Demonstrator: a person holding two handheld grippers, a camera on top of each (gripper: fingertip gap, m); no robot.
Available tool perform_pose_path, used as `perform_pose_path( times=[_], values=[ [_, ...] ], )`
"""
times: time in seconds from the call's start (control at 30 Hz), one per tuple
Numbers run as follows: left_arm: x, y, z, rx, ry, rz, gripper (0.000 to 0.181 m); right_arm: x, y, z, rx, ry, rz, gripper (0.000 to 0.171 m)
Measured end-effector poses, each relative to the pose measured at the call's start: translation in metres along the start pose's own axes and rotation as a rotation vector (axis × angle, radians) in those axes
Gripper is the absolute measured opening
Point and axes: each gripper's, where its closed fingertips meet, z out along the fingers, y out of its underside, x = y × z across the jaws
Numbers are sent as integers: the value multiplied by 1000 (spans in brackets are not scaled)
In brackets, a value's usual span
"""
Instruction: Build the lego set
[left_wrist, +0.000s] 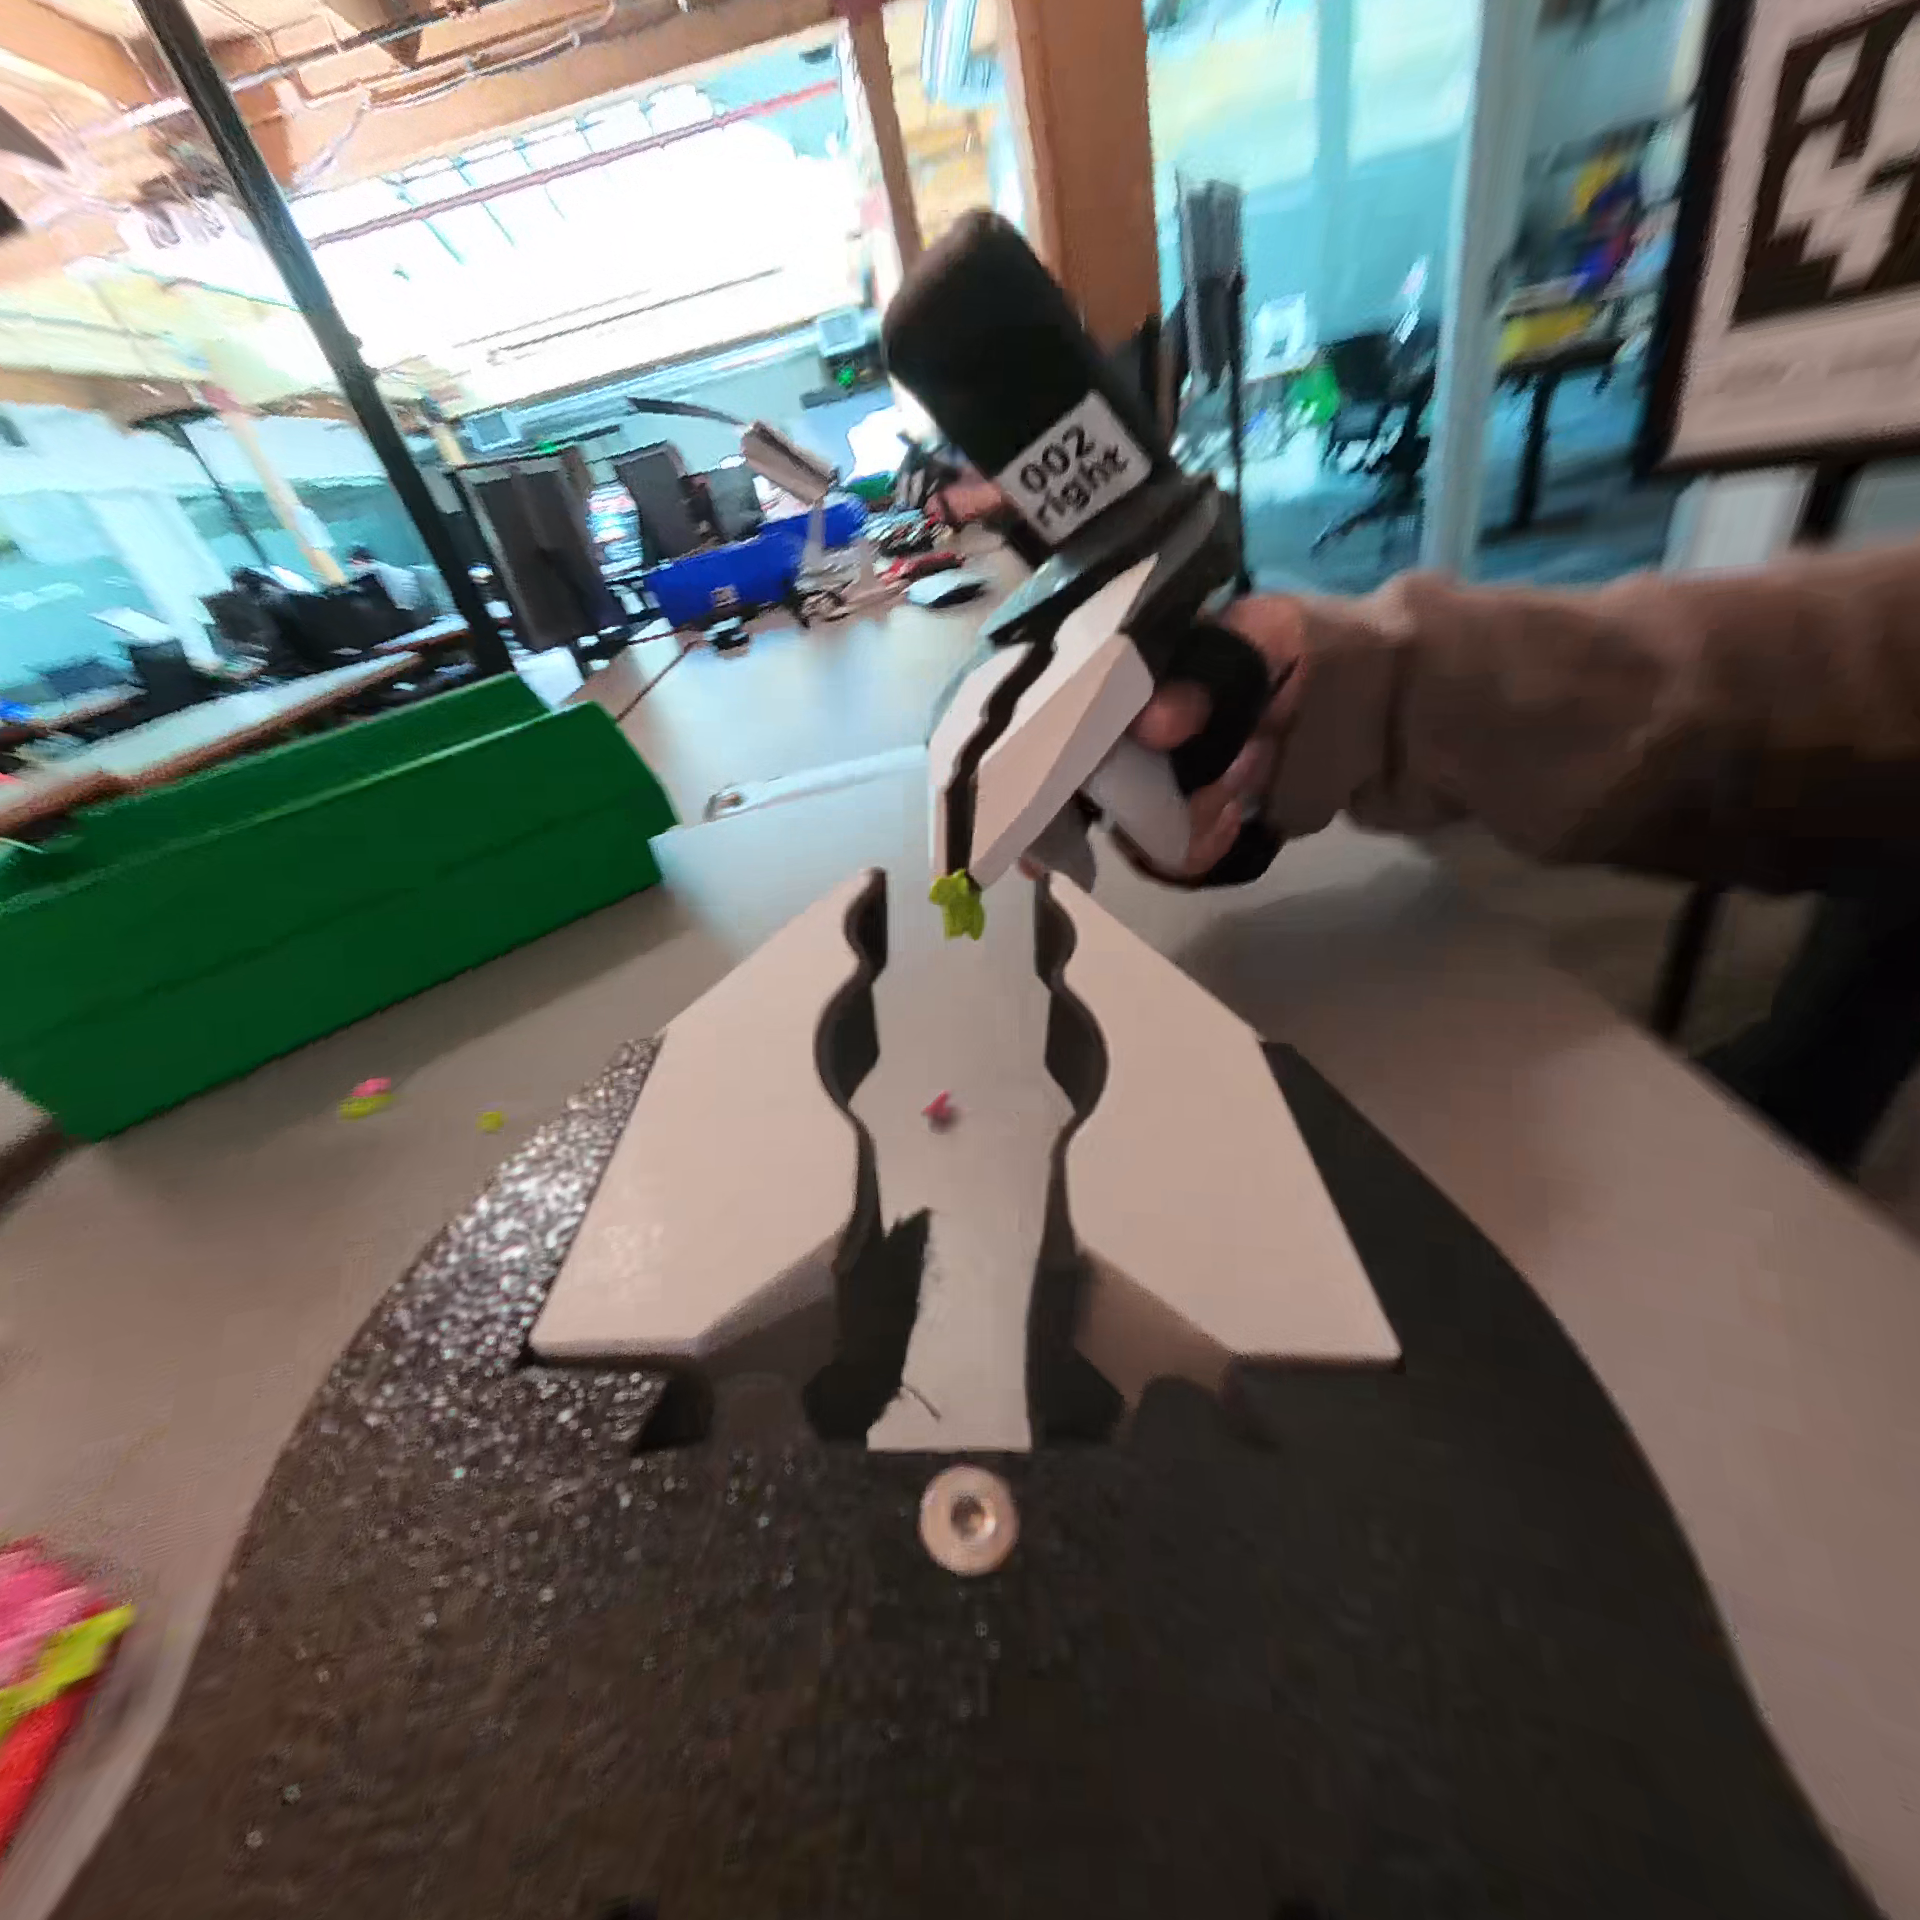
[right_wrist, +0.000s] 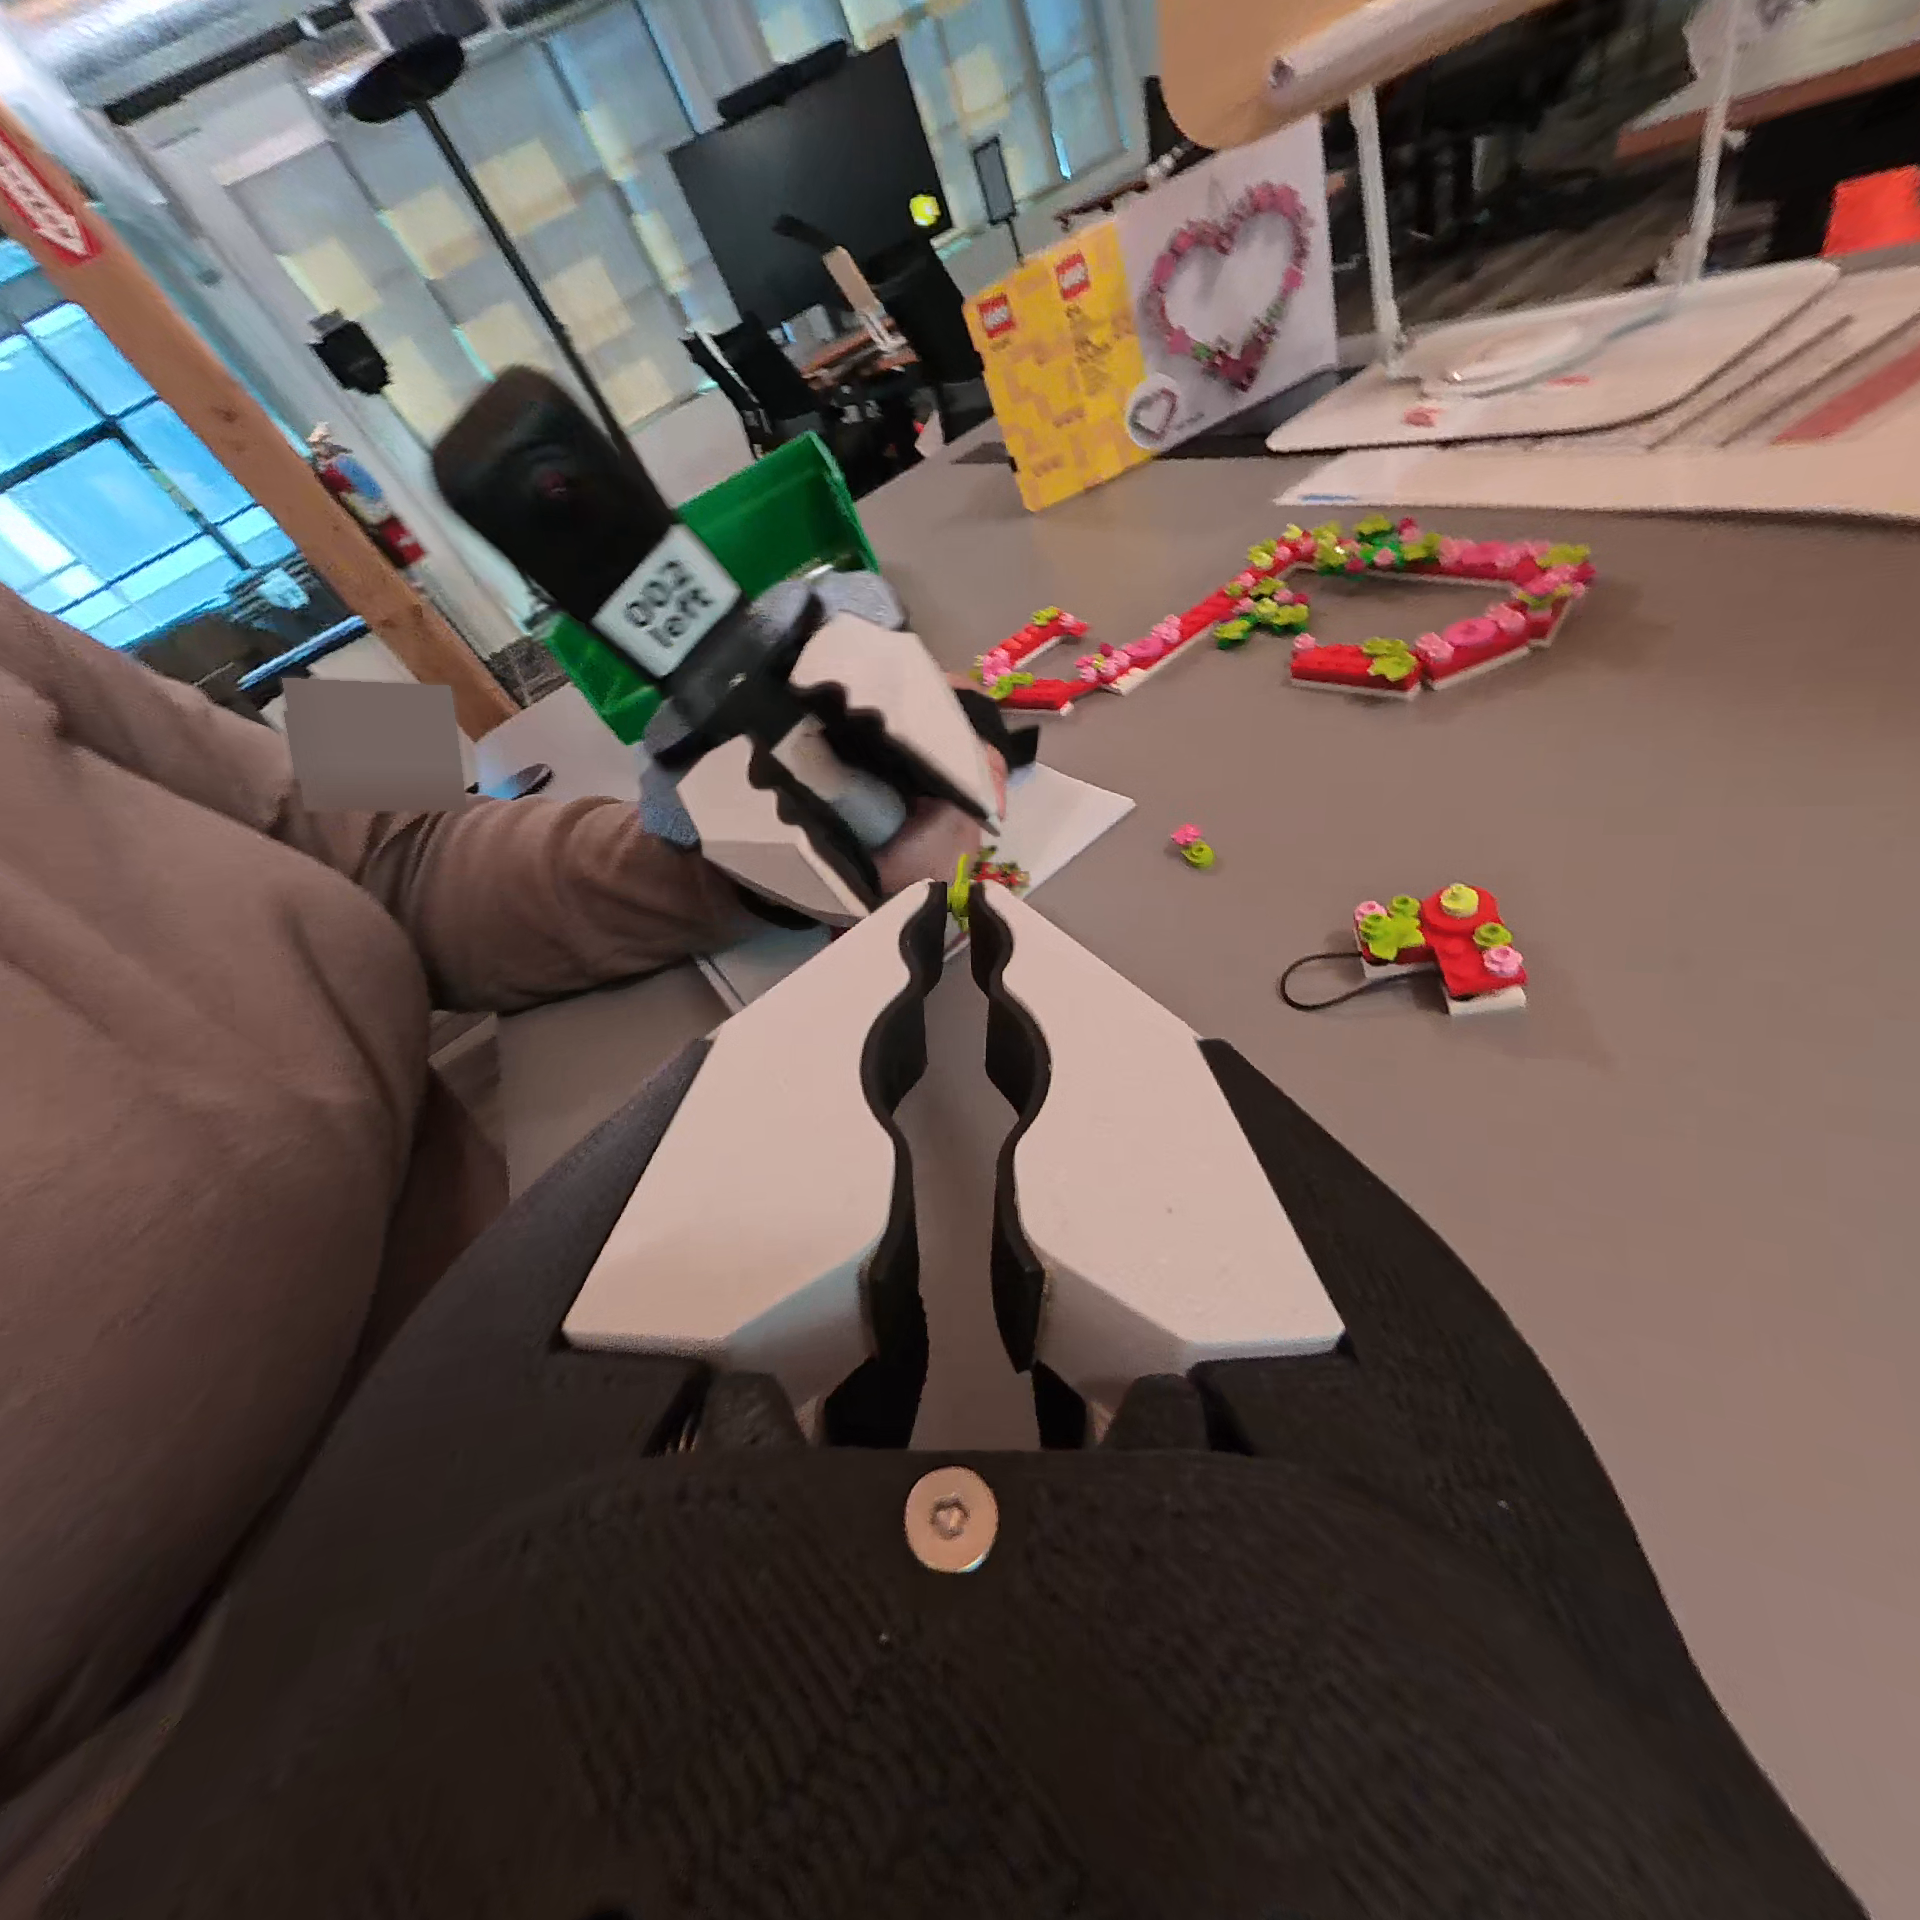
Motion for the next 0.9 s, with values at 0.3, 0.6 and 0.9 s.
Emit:
perform_pose_path(
  times=[0.3,0.6,0.9],
  values=[
    [10,-11,2,93,186,-337,13,-19,-8,-9,29,-124,-55,2],
    [6,-6,5,49,140,-299,0,-15,-12,-8,76,-76,-90,3],
    [-28,24,-1,-128,-128,-88,0,53,61,-15,-362,271,-211,13]
  ],
)
